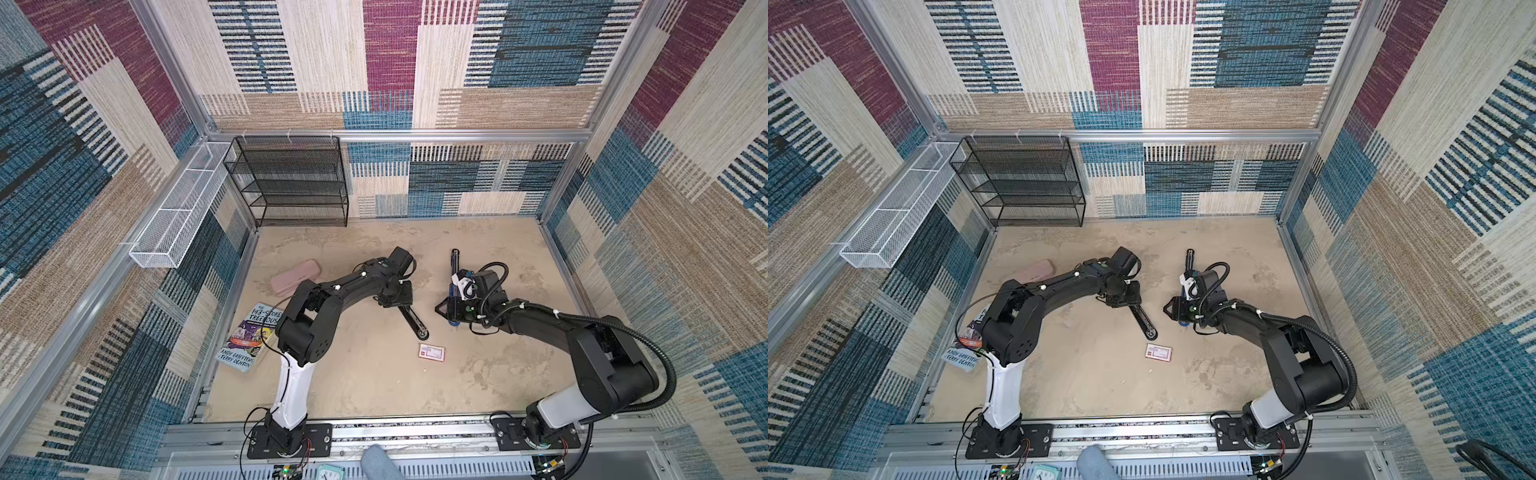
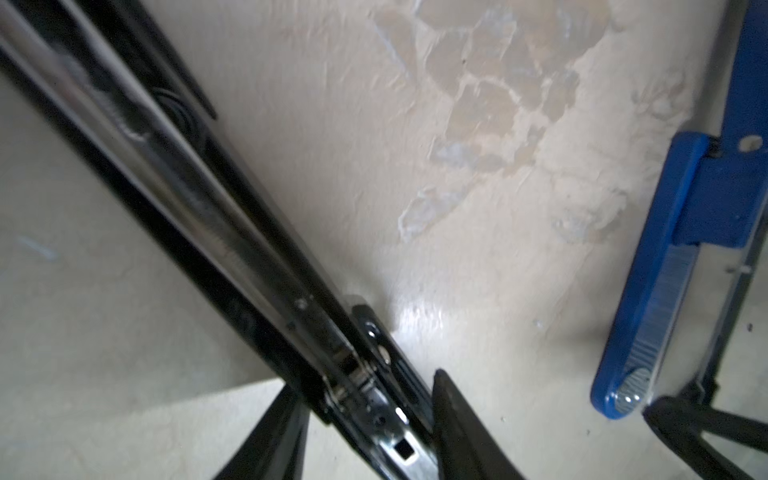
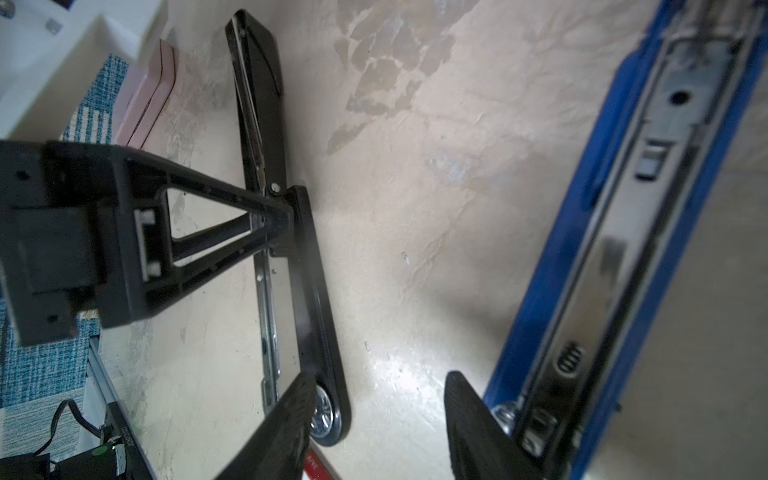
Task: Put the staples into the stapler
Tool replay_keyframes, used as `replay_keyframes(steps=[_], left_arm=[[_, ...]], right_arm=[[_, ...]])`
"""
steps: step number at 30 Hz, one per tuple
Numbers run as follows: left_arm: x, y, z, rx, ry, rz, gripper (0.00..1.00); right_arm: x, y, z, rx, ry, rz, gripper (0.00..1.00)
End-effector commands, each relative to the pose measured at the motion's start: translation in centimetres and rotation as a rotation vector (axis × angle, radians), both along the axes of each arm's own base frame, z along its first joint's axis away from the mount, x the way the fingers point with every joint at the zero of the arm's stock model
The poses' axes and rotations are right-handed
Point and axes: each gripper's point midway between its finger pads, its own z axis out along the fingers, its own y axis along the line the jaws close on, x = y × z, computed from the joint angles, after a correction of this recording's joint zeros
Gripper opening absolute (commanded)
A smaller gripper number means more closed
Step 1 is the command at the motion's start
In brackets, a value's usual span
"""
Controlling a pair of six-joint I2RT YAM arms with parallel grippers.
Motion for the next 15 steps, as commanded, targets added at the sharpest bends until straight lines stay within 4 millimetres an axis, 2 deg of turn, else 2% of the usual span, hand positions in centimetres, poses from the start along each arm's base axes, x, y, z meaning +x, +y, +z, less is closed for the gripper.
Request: replay_keyframes(steps=[1,4,8,15], left_arm=[[1.1,1.1,-0.4,0.128,-0.024,-0.079,0.42],[2.4,1.1,-0.5,0.193,-0.049,-0.124,0.37],[4.0,1.6,-0.6,0.271,-0.088,-0.165,0.37],[7.2,1.5,-0.4,0.298,-0.147,-0.167,0.34]], right_arm=[[0.8,-0.9,1.0,-0.004,-0.044,-0.053,0.54],[1.1,-1.6,1.7,-0.009,-0.063,-0.085,0.54],[1.9,-2.6,2.4,-0.054,-0.082,-0.135,0.55],[2.3,-3.3,1.9,-0.090,-0.061,-0.172,0.55]])
